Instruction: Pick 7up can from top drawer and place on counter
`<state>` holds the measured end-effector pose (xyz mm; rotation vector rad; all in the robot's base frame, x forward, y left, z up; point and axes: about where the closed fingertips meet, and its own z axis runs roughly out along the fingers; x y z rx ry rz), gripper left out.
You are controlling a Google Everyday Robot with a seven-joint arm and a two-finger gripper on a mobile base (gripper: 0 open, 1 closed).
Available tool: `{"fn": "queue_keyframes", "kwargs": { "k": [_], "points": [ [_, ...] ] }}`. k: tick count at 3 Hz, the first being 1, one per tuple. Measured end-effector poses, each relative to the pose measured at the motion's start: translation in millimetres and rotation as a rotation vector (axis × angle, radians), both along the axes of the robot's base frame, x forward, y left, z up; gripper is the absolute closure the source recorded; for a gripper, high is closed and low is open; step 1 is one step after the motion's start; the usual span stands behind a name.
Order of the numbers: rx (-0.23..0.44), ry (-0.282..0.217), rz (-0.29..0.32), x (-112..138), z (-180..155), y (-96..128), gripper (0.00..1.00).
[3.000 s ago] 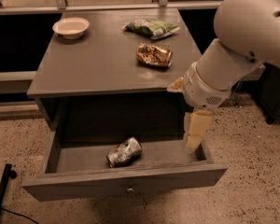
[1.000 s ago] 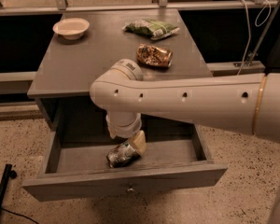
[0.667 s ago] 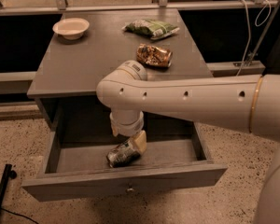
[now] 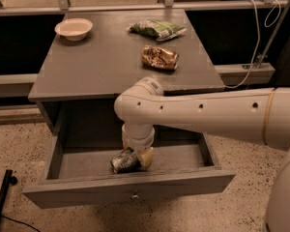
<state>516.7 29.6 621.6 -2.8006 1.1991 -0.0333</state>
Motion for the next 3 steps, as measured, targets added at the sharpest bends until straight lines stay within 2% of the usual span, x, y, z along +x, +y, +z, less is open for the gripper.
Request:
{"fn": "queue_keyframes", "kwargs": {
  "k": [1,2,3],
  "points": [
    [0.036,0.027,-0.051,-9.4,-19.0,1.6,0.57],
    [0.093,0.065,-0.085,-17.5,-13.9,8.9,0.88],
    [0.182,0.074,-0.104,-16.9,60.8,22.3,1.0]
  ]
}}
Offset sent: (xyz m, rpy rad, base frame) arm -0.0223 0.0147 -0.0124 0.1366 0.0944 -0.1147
